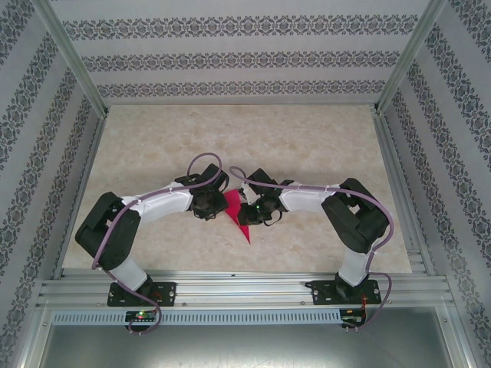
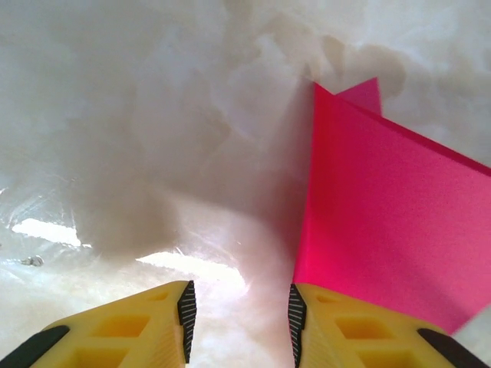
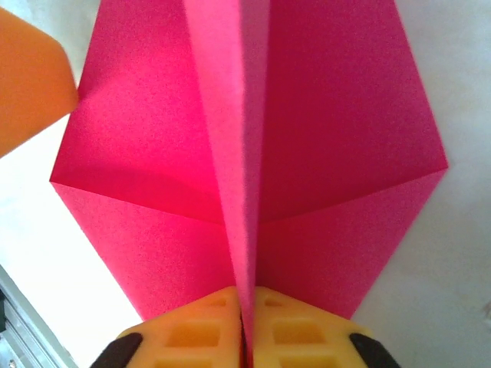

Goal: Fold a paper plane with a square sheet of paper (pick it up from the middle)
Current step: Move a paper plane to the center of the table.

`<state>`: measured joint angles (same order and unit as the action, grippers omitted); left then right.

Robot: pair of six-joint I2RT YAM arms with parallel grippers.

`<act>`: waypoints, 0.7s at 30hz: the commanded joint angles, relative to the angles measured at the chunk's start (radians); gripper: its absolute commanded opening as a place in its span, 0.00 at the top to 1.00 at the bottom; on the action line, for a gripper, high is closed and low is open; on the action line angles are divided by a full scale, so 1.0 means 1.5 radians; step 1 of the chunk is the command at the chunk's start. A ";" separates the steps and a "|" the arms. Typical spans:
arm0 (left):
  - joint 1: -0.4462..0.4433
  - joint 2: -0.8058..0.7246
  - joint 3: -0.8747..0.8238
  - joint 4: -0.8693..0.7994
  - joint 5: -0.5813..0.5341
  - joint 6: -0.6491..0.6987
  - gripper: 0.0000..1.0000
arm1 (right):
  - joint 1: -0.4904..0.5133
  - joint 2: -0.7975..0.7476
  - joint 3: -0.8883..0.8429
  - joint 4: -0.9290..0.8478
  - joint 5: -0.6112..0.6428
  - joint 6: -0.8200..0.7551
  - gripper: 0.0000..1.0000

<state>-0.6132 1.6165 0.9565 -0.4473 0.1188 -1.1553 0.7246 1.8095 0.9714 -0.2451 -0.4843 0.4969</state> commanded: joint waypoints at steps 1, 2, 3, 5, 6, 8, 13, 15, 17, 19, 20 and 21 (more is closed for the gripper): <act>0.006 -0.053 -0.015 0.034 0.001 0.021 0.59 | 0.007 -0.017 0.018 -0.024 0.025 -0.007 0.95; 0.006 -0.069 -0.021 0.042 -0.002 0.023 0.58 | 0.007 -0.024 0.021 -0.030 0.032 -0.007 0.96; 0.006 -0.084 -0.026 0.047 -0.006 0.025 0.58 | 0.008 -0.032 0.025 -0.039 0.041 -0.006 0.96; 0.006 -0.119 -0.036 0.051 -0.024 0.031 0.56 | 0.007 -0.050 0.033 -0.058 0.067 -0.006 0.97; 0.005 -0.134 -0.040 0.048 -0.034 0.031 0.56 | 0.006 -0.059 0.037 -0.066 0.082 -0.006 0.98; 0.006 -0.165 -0.049 0.035 -0.061 0.033 0.54 | 0.003 -0.077 0.049 -0.096 0.135 0.000 0.98; 0.007 -0.214 -0.072 0.003 -0.106 0.032 0.53 | -0.010 -0.088 0.091 -0.184 0.287 0.008 0.95; 0.007 -0.228 -0.085 0.002 -0.115 0.031 0.53 | -0.017 -0.071 0.114 -0.214 0.312 0.004 0.95; 0.008 -0.236 -0.094 -0.001 -0.119 0.029 0.53 | -0.024 -0.048 0.138 -0.233 0.320 0.002 0.94; 0.009 -0.243 -0.100 -0.001 -0.122 0.031 0.53 | -0.026 -0.023 0.162 -0.248 0.331 0.001 0.93; 0.010 -0.247 -0.102 -0.002 -0.124 0.033 0.53 | -0.027 -0.011 0.174 -0.255 0.335 0.002 0.93; 0.010 -0.251 -0.103 -0.005 -0.126 0.035 0.53 | -0.028 0.002 0.185 -0.262 0.337 0.006 0.93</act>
<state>-0.6128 1.2690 0.8131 -0.4156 -0.0311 -1.1290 0.6895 1.7615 1.2068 -0.5495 -0.0540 0.4980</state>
